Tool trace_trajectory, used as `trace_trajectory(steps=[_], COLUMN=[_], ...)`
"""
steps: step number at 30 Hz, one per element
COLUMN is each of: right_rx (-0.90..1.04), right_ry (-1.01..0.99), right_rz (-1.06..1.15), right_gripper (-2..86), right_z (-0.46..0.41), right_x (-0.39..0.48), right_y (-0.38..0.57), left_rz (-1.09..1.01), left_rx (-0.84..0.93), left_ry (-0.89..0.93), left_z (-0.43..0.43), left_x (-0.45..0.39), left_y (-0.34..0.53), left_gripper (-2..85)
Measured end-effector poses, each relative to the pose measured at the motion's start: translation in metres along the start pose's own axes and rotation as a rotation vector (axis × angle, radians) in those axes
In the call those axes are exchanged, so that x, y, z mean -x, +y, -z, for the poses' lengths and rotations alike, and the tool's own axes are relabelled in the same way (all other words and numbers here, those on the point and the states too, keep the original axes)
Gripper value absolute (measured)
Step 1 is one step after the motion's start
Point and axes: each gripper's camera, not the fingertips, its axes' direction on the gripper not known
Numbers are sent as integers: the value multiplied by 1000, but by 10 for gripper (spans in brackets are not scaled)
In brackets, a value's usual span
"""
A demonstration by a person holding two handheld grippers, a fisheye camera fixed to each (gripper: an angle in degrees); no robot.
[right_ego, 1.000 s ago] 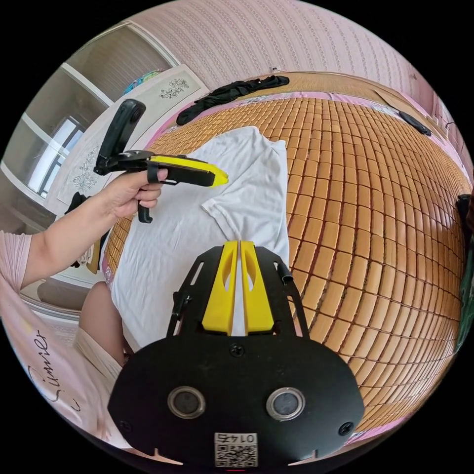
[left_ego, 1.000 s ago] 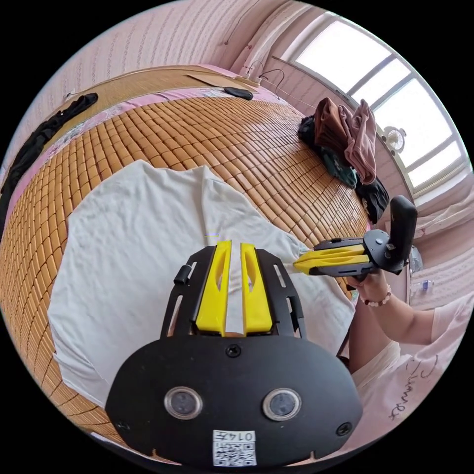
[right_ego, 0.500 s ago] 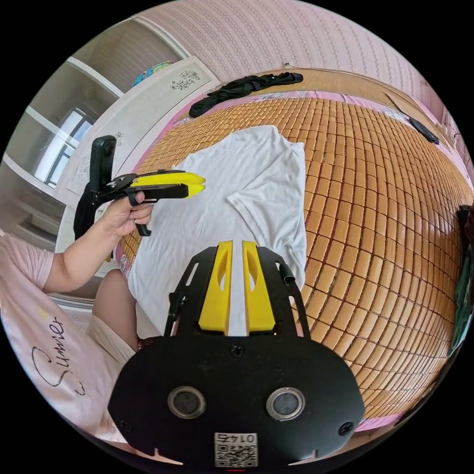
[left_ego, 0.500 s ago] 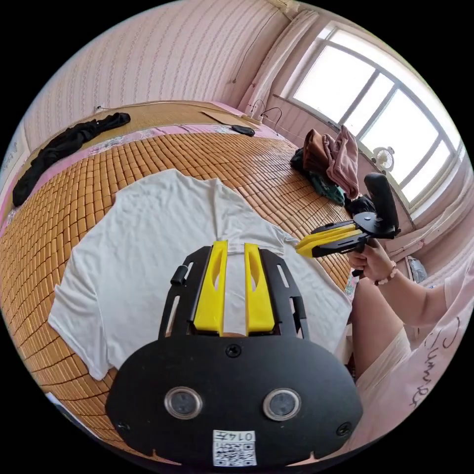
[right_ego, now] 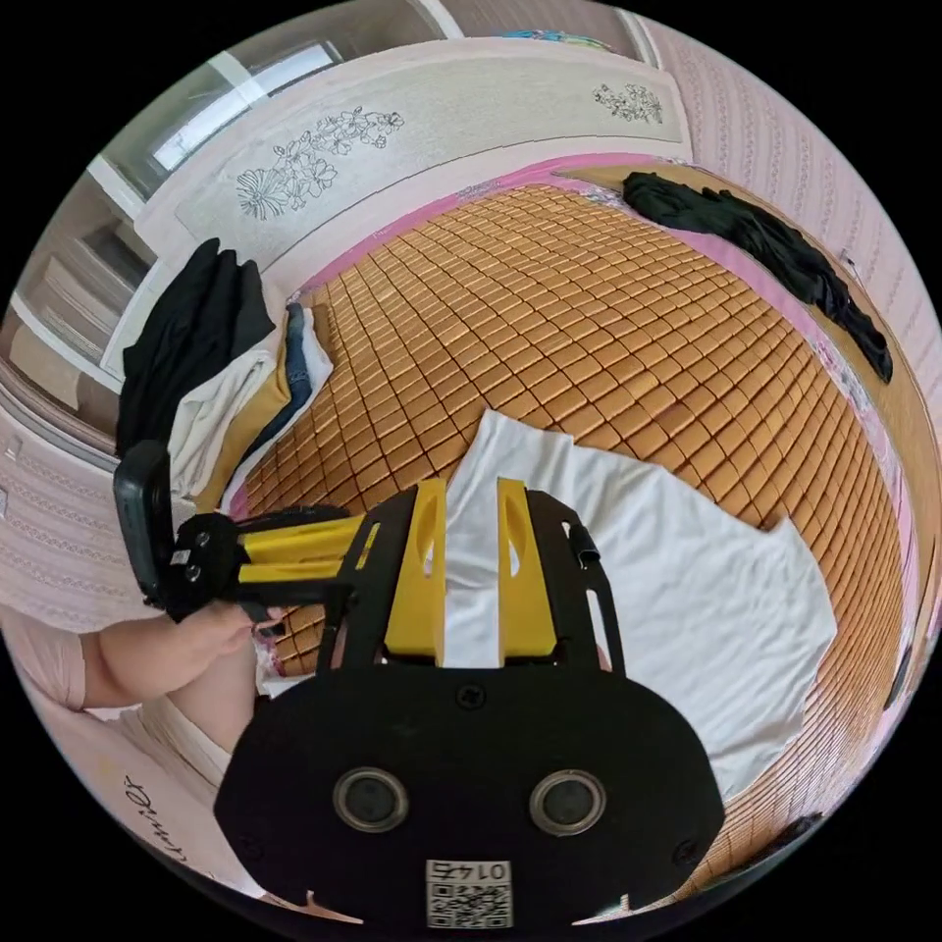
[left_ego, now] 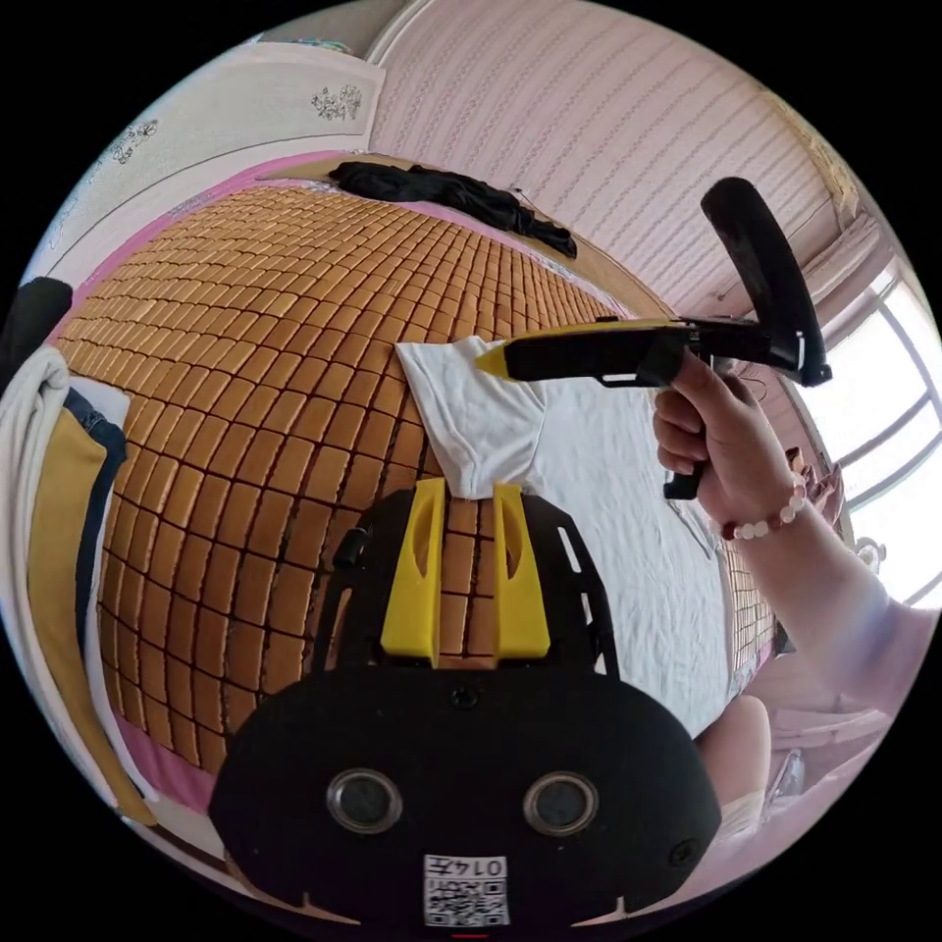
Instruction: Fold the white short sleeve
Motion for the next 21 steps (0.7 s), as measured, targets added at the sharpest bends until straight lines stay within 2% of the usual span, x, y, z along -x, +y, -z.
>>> trace_trajectory(steps=[3,5,6,8,13,16,18,21], right_rx=[98,92,80,43,-42,-224,-315,-354], right_ry=[-27,45,150,199,61,25,-28,-96], right_rz=[-61,-80,-81,-43,-173,-332,-423,-512], right_gripper=[128,122,73,32,2,0,3,10], right_z=[-39,-50,-56,-61,-49,1,26,31], right_x=[2,6,10,13,-27,-65,-90,-125], right_y=[-35,-43,-45,-44,-33,7,46,100], left_rz=[-13,-43,-44,-30,-129,-251,-334,-394], left_rx=[-34,-18,-16,-11,-11,-179,-247,-226], left_ry=[-52,-75,-73,-32,-25,15,87,184], left_z=[-2,-3,-3,-4,3,27,37,38], left_x=[3,5,6,15,14,-2,-15,-28], left_y=[4,5,6,8,6,12,19,28], left_gripper=[63,49,47,24,-4,-3,4,54])
